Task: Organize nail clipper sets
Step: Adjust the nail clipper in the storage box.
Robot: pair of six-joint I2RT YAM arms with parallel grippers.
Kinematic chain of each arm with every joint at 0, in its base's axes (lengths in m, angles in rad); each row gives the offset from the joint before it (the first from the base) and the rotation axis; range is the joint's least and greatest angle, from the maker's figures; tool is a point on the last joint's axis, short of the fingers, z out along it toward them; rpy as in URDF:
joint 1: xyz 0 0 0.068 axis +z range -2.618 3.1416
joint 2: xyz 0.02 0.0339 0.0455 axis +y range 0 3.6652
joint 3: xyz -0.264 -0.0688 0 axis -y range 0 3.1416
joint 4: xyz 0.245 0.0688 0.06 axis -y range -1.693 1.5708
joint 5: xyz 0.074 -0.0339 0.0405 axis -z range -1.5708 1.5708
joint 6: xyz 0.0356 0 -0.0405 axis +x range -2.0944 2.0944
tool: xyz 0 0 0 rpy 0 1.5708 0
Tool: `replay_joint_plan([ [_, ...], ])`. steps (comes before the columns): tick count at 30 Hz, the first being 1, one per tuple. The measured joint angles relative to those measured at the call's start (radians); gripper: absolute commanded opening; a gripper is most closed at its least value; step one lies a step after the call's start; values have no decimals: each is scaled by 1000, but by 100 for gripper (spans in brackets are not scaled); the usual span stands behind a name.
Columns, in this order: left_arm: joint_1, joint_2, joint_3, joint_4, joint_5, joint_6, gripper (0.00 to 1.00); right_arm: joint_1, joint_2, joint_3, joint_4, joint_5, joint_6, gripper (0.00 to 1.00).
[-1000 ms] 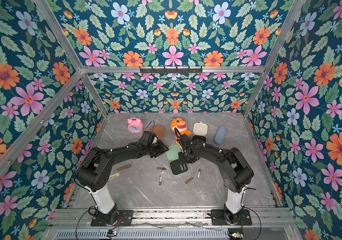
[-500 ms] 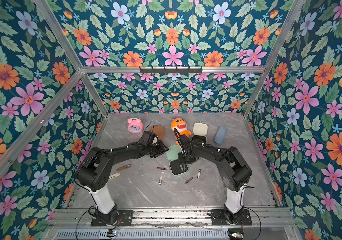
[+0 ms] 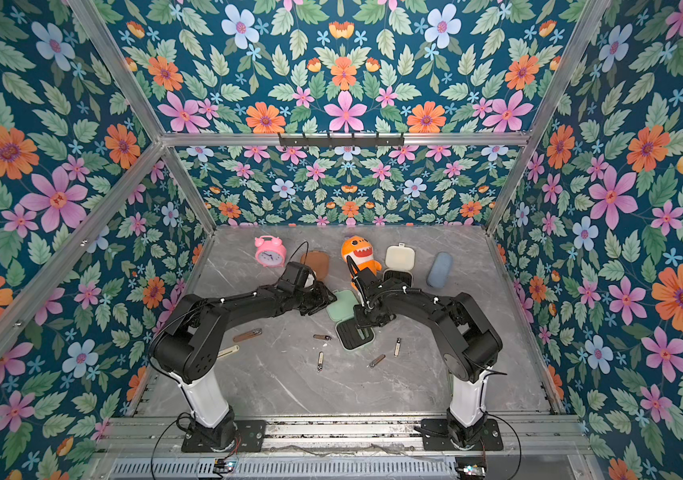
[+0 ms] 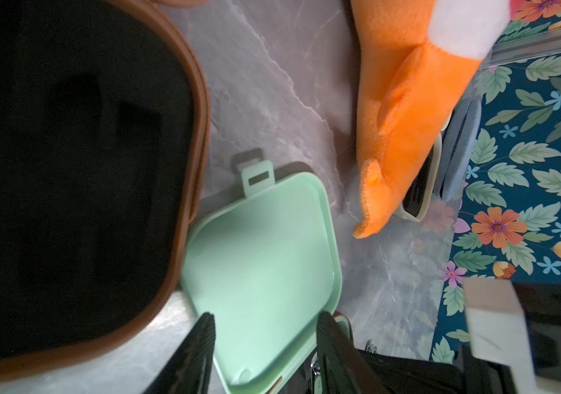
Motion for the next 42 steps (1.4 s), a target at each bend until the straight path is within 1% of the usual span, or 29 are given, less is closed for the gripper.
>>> replay_joint_plan([
  [9, 0, 24, 6, 9, 7, 0, 51, 6, -31, 48, -36, 14, -1, 29],
  [11, 0, 32, 15, 13, 8, 0, 51, 13, -18, 61, -45, 27, -5, 30],
  [18, -2, 52, 45, 14, 18, 0, 50, 45, 31, 87, -81, 73, -16, 30],
  [24, -3, 87, 77, 14, 33, 1, 50, 51, 54, 103, -98, 105, -20, 25],
  [29, -4, 119, 90, 29, 42, 4, 50, 57, 68, 115, -107, 123, -20, 22],
  [37, -4, 135, 82, 77, 57, 11, 49, 61, 95, 126, -115, 138, -20, 17],
  [42, -4, 135, 67, 109, 59, 11, 49, 69, 111, 136, -120, 154, -20, 16],
])
